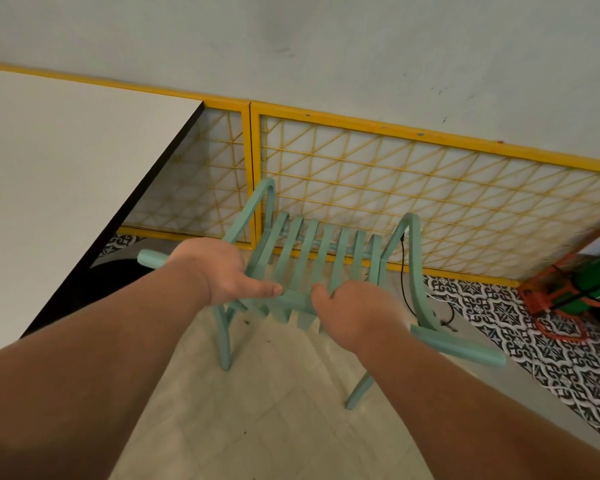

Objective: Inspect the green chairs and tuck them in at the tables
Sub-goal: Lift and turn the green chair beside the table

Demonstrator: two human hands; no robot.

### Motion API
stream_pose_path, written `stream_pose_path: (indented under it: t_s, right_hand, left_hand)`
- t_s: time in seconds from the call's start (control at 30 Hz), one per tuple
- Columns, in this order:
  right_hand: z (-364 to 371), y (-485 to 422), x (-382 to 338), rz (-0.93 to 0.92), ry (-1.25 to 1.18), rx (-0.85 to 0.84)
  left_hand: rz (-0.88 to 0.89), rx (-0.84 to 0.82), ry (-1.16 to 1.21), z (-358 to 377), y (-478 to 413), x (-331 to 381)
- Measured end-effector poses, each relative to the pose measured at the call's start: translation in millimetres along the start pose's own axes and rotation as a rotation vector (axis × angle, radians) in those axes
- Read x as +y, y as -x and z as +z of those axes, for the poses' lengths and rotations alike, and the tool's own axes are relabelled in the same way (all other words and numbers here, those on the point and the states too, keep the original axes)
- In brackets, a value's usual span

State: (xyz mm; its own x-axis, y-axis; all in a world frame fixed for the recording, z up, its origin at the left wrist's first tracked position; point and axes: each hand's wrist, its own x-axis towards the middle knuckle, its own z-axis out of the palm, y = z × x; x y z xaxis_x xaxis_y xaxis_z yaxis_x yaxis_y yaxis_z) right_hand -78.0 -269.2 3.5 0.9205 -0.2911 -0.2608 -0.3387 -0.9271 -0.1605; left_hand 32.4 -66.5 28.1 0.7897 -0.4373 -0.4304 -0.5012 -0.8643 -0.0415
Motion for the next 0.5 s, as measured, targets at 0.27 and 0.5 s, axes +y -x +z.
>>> stream_pose_path:
  t_s: [0.27, 0.5]
  right_hand:
    - [-4, -3, 6, -0.025, 0.024, -0.017]
    - [-9, -3, 23, -0.063, 0.098, -0.037]
  left_hand:
    - [-0.053, 0.016, -0.024, -2, 12, 12]
    - [-0.117, -0.01, -0.009, 2, 29, 33]
